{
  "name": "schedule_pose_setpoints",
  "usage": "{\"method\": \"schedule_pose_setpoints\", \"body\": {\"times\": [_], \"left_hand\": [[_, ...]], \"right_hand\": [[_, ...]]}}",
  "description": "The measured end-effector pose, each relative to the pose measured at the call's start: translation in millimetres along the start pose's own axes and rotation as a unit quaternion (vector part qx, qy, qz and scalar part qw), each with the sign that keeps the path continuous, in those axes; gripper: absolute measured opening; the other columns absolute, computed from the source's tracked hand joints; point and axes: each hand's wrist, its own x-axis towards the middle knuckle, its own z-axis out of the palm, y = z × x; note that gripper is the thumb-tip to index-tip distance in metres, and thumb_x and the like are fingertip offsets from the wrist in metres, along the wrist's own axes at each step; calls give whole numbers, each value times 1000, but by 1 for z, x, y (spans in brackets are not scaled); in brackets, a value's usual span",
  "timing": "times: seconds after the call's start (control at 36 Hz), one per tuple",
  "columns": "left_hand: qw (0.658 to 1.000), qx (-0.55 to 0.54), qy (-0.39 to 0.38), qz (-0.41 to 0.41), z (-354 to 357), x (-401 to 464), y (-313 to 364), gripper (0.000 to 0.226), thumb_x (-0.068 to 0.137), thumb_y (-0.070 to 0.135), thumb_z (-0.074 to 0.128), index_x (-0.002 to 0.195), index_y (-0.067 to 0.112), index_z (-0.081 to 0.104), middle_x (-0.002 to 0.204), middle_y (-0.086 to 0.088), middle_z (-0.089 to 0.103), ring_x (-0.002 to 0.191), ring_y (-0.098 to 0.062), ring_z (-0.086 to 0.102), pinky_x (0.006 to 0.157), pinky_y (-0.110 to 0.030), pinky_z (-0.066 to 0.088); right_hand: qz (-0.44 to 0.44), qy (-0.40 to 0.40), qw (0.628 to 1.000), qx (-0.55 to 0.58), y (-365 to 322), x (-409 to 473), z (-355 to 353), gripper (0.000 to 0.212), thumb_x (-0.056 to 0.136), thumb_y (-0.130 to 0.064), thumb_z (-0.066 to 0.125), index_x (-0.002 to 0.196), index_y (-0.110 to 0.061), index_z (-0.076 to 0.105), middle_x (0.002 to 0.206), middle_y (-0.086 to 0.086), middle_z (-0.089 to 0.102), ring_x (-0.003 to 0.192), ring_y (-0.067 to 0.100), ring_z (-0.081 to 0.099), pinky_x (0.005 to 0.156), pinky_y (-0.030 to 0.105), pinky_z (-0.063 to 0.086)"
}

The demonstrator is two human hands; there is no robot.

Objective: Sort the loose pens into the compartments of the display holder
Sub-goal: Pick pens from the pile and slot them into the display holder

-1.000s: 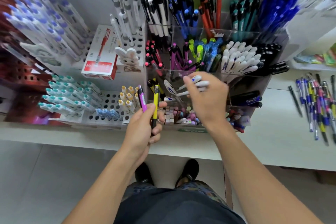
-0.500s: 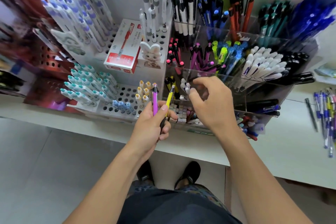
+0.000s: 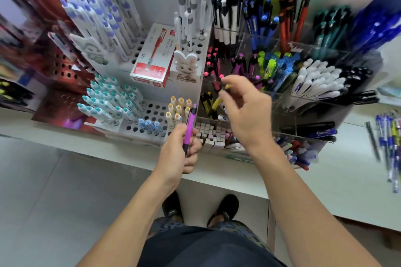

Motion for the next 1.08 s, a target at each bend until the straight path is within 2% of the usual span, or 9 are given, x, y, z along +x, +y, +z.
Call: {"method": "schedule_pose_setpoints", "body": {"times": [0.08, 0.22, 0.33, 0.42, 0.5, 0.61, 0.78, 0.92, 1.08], "left_hand": [[1000, 5, -7, 16, 1, 0, 3, 25, 109, 22, 26, 89, 15, 41, 62, 1, 38, 42, -9, 20, 40, -18, 10], [995, 69, 10, 75, 4, -2, 9, 18, 109, 18, 38, 100, 13, 53, 68, 3, 49, 46, -9, 34, 40, -19, 25], [984, 101, 15, 146, 11, 2, 13, 13, 105, 19, 51, 105, 21, 64, 72, 3, 54, 55, -8, 43, 48, -18, 37], [967, 121, -13, 222, 25, 7, 21, 15, 101, 12, 57, 100, 24, 67, 73, 8, 60, 57, -7, 48, 51, -18, 40], [948, 161, -47, 271, 44, 8, 30, 13, 100, 7, 59, 102, 16, 68, 78, 10, 68, 66, -2, 60, 62, -15, 47], [939, 207, 43, 273, 52, 15, 33, 18, 94, 20, 70, 108, 28, 63, 96, 9, 68, 86, -4, 66, 74, -20, 54], [853, 342, 81, 386, 50, 25, 47, 30, 94, 18, 68, 123, 24, 62, 114, 11, 61, 96, -8, 63, 75, -24, 56], [764, 490, 44, 417, 52, 42, 60, 48, 96, 19, 65, 142, 17, 54, 145, 8, 48, 133, -14, 48, 114, -27, 38], [720, 588, 48, 367, 44, 49, 59, 55, 98, 22, 62, 150, 17, 45, 149, 1, 48, 135, -20, 41, 112, -27, 30]], "right_hand": [[2, -55, 993, -106, 13, -5, 21, 23, 91, -17, 75, 113, -17, 70, 86, 6, 66, 80, 29, 65, 73, 43, 56], [-64, -19, 979, -194, 15, -6, 31, 12, 86, -16, 77, 96, -11, 81, 87, 4, 74, 84, 32, 59, 72, 45, 53], [20, 1, 1000, -22, -14, -8, -1, 20, 98, -24, 65, 112, -16, 77, 93, -2, 72, 89, 16, 63, 82, 31, 51], [137, -70, 966, 209, -32, -13, -23, 12, 97, -21, 68, 90, -16, 76, 71, -11, 69, 61, 5, 59, 62, 27, 51], [161, -45, 959, 230, -31, -16, -31, 12, 97, -18, 69, 85, -16, 73, 61, -10, 62, 53, 6, 52, 52, 27, 46], [103, 96, 966, 218, -29, -4, -55, 10, 101, -16, 63, 98, -14, 72, 78, 0, 73, 70, 12, 68, 64, 27, 56], [-7, 136, 991, 7, -11, 23, -66, 20, 101, -17, 62, 120, -12, 67, 100, 3, 71, 86, 13, 70, 78, 26, 57], [-30, 87, 988, -125, 1, 24, -40, 43, 97, -10, 67, 138, -16, 60, 101, 6, 69, 89, 17, 62, 83, 32, 52], [-83, 130, 965, -211, 10, 19, -23, 35, 91, -5, 71, 126, -10, 69, 76, 5, 66, 79, 30, 59, 61, 40, 54]]}}
